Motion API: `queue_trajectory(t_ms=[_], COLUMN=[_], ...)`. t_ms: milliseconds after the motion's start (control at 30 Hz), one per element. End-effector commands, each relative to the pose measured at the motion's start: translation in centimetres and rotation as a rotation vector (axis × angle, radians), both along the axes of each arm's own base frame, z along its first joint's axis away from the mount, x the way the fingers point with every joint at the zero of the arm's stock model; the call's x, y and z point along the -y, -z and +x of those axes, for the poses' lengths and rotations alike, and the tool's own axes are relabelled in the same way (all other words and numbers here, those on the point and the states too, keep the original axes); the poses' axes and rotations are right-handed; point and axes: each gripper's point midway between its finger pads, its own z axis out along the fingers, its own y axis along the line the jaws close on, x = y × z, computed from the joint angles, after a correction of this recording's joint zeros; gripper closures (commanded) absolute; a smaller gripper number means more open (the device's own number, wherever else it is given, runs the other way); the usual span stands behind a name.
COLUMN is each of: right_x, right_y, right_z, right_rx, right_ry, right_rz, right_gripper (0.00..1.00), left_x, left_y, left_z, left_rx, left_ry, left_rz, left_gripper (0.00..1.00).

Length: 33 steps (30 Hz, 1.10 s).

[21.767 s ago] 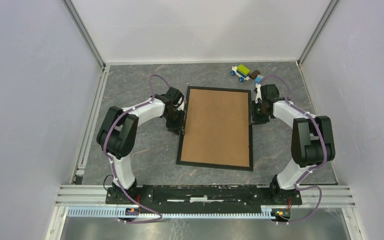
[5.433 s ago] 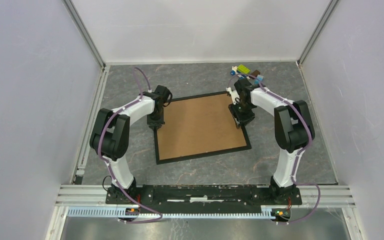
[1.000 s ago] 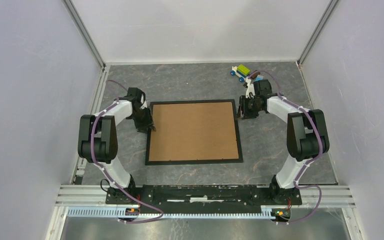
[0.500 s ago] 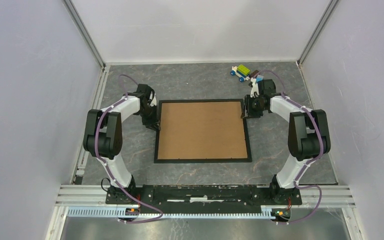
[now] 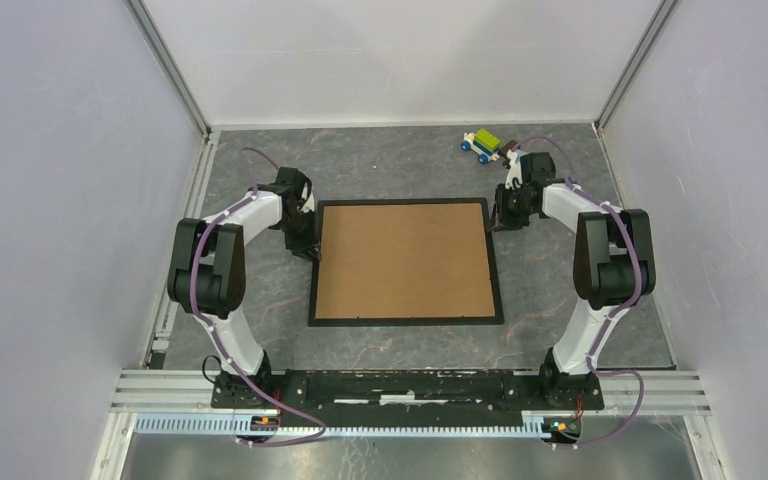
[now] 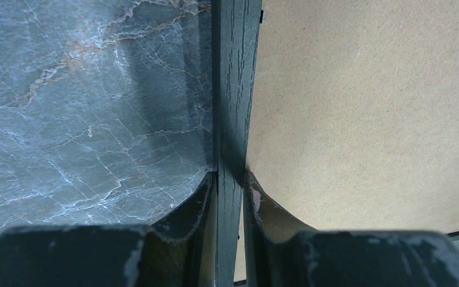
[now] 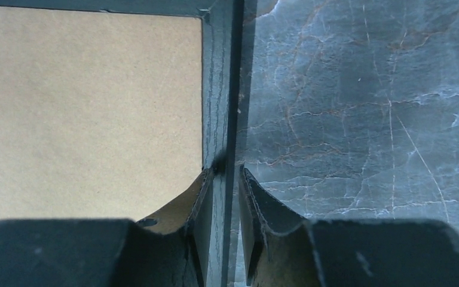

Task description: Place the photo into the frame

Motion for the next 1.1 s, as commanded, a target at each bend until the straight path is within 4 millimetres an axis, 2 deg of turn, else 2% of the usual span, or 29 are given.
queue_trajectory(t_ms=[0,700,900,967,1067], right_x=[-0.3,-1.4,0.2,1.1,0.9], right_y=[0.0,2.9,5.7,6.7,8.0], right_z=[0.7,-1.5,-2.3,-2.7,-3.2], right_rx=[0.013,-0.081,-0.163,-0.202,-0.254], right_ry=[-0.014,-0.036,-0.001,0.006,-0.041], right_rz=[0.01,0.018,-0.145,-0.247,-0.348], right_gripper=[0.72,0.74,0.74,0.75,0.75], left_x=[-0.3,-0.2,-0.1,0.0,0.2], left_y=[3.1,3.3,3.3,3.3,3.2], left_z=[-2.1,-2.2,-2.2,-2.2,-2.3], left_rx=[-0.087,-0.087,-0.084,-0.083,-0.084], left_ry=[0.069,0.086,0.095,0.098,0.103], left_rz=[0.062,0.091,0.101,0.103,0.098], left_gripper=[0.8,0.8,0.81,0.81,0.81])
